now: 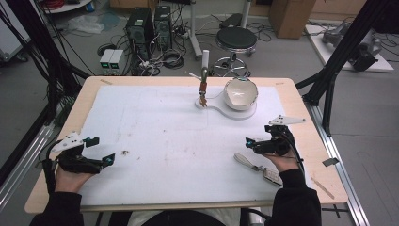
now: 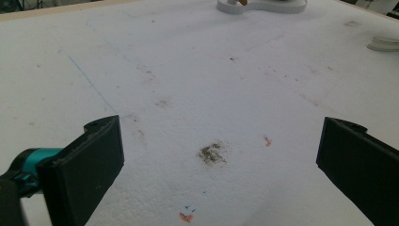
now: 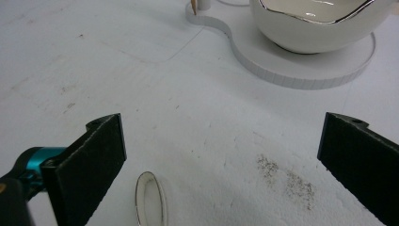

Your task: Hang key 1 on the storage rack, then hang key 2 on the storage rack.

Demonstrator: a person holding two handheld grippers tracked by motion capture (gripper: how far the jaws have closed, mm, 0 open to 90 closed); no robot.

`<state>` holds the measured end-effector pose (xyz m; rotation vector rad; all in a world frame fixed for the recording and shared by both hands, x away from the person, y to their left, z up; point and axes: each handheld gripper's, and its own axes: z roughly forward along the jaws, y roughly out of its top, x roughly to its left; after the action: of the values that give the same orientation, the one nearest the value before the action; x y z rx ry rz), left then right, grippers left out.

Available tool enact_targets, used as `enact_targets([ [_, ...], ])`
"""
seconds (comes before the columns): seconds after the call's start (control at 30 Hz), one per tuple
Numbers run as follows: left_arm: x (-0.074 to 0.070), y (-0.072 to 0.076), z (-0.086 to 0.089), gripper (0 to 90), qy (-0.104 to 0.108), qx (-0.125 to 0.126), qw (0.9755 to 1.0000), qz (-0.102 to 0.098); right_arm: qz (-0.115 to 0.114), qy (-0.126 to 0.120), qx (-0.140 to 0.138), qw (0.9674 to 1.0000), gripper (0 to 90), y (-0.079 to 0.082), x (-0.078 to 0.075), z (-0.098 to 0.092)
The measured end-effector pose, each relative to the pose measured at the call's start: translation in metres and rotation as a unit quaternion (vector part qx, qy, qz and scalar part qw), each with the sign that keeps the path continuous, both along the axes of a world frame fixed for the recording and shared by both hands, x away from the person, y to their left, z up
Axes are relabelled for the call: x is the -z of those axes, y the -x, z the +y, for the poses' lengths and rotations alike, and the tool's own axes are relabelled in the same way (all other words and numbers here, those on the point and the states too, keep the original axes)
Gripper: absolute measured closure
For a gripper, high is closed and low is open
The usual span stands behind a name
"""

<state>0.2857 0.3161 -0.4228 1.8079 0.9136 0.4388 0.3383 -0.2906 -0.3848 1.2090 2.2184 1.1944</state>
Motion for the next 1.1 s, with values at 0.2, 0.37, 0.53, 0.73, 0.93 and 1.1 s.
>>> enact_targets([
  [0.2, 0.0, 0.0, 0.0, 1.7, -0.001, 0.0, 1.0, 0.001, 0.002, 0.006, -0.001, 1.0, 0.7, 0.007, 0.006, -0.005],
  [0.37, 0.0, -0.001, 0.0, 1.7, -0.001, 0.001, 1.0, 0.001, 0.003, 0.006, 0.0, 1.0, 0.7, 0.012, 0.011, -0.01],
  [0.53, 0.0, -0.001, -0.001, 1.7, -0.001, 0.002, 1.0, 0.001, 0.003, 0.007, 0.002, 1.0, 0.7, 0.017, 0.014, -0.015],
  [0.73, 0.0, -0.001, -0.001, 1.7, -0.001, 0.002, 1.0, 0.001, 0.01, 0.009, 0.005, 0.9999, 0.7, 0.023, 0.018, -0.02],
  [0.93, 0.0, -0.001, -0.001, 1.7, -0.001, 0.001, 1.0, 0.002, 0.02, 0.017, 0.0, 0.9997, 0.7, 0.028, 0.023, -0.022],
  [1.1, 0.001, -0.001, -0.001, 1.7, -0.001, 0.003, 1.0, 0.003, 0.034, 0.03, -0.008, 0.9989, 0.7, 0.034, 0.03, -0.022],
])
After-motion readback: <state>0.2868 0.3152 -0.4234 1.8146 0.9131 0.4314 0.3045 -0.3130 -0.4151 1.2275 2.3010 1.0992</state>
